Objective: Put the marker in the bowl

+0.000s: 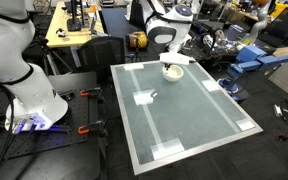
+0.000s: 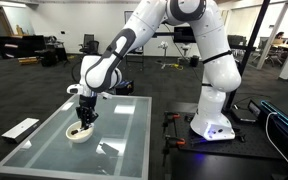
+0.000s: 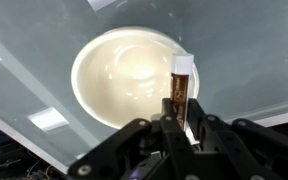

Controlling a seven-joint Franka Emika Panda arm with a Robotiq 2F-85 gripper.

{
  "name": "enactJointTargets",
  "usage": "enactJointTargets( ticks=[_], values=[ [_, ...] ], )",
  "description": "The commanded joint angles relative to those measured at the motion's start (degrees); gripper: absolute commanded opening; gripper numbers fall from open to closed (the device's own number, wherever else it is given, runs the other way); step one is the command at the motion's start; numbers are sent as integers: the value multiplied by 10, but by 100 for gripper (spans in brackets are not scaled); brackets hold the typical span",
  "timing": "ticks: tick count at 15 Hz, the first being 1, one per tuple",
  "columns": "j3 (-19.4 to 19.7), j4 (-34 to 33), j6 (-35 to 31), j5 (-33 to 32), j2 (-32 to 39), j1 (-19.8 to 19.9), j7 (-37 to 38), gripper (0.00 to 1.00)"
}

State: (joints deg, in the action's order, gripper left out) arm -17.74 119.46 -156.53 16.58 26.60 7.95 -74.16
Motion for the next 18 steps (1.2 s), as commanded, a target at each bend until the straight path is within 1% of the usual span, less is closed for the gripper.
enactJointTargets(
  ticks=[1,5,6,7,9,10,14,15,18],
  values=[
    [-13,-32,7,-2,20,13,-20,5],
    [-5,-60,13,-16,41,6,-10,5],
    [-5,-65,14,-19,46,6,-8,44],
    [-3,-69,13,-22,51,4,-5,45],
    [-3,-77,14,-25,60,5,-3,58],
    [-3,-80,14,-28,63,5,-1,67],
    [-4,-80,9,-36,61,6,1,96],
    [-4,-78,6,-37,58,7,1,100],
    [-9,-69,4,-31,46,13,-2,100]
  ],
)
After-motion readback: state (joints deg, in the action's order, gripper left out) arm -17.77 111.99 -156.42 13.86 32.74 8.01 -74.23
